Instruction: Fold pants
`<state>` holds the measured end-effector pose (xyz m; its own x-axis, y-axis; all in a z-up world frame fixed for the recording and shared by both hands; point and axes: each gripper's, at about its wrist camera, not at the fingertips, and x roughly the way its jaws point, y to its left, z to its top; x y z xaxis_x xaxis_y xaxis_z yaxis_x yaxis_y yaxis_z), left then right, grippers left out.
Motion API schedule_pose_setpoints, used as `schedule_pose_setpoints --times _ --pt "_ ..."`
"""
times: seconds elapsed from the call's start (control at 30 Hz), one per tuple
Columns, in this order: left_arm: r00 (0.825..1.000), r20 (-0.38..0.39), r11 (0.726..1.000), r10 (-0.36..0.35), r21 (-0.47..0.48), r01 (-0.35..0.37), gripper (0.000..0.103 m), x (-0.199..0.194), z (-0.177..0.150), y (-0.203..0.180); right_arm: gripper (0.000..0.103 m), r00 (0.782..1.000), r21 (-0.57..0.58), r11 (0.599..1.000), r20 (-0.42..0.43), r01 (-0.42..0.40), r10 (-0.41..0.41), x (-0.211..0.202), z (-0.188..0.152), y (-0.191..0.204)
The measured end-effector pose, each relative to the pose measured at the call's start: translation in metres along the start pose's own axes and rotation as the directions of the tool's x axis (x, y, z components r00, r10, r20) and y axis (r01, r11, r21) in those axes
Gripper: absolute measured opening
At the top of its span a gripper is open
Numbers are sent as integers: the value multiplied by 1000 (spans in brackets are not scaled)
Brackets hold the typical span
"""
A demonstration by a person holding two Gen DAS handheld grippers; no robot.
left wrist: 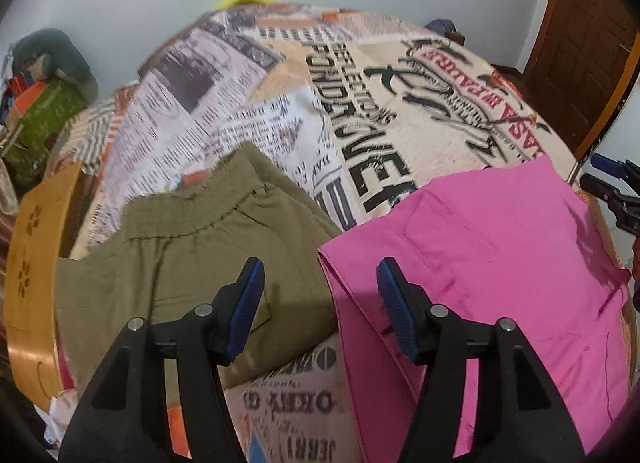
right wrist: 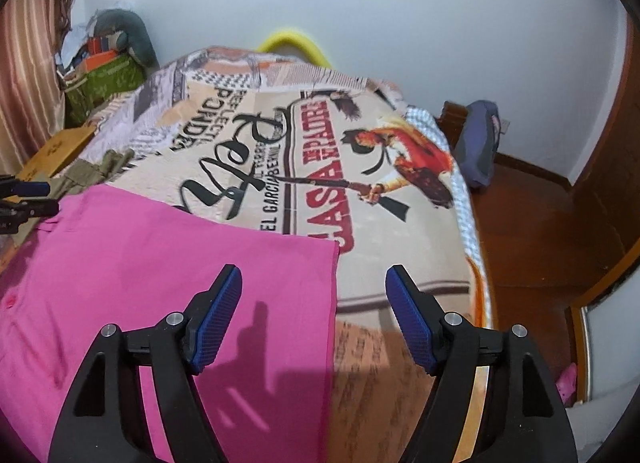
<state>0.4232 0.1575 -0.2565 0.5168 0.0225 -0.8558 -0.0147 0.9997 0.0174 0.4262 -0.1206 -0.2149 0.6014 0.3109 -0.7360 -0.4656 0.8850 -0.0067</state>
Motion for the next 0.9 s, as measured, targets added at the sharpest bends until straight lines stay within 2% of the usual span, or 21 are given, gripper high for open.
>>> schedule_pose_setpoints --times 0.1,0.2,0.33,0.37,0.4,0.43,0.47,0.5,0.6,0.73,0.9 --pt "1000 -4 1000 -15 8 15 59 11 -2 0 69 999 13 999 -28 -30 30 18 4 -6" --pt "999 -6 999 -50 -12 50 60 16 -1 5 54 995 38 997 -73 -70 73 36 7 -14" --pt "997 -16 995 -80 -53 79 58 23 2 10 49 992 71 993 -78 -97 102 47 7 -19" --pt "996 -15 995 -87 -58 86 56 24 2 10 48 992 68 993 -76 -98 103 48 8 -18" --pt "995 -17 993 -103 -61 102 48 25 2 9 45 992 65 993 -77 -94 99 49 8 -18" --pt "993 -20 991 -120 -62 118 40 26 3 9 38 993 57 995 -79 -88 92 51 9 -17" --pt "991 -21 989 -135 -61 133 35 26 3 7 33 993 49 995 -83 -86 89 52 9 -15" --pt "989 -20 988 -147 -56 146 26 26 3 4 24 992 39 995 -89 -91 94 53 10 -13" --pt "994 -14 994 -106 -9 106 21 23 3 -7 7 992 14 997 -95 -77 78 53 11 -9" --pt "998 2 998 -57 27 57 9 18 5 -11 5 997 -3 999 -70 -40 40 48 16 -8" --pt "996 89 999 -17 53 12 8 -7 19 -10 5 1000 5 1000 13 -18 18 22 37 -9"
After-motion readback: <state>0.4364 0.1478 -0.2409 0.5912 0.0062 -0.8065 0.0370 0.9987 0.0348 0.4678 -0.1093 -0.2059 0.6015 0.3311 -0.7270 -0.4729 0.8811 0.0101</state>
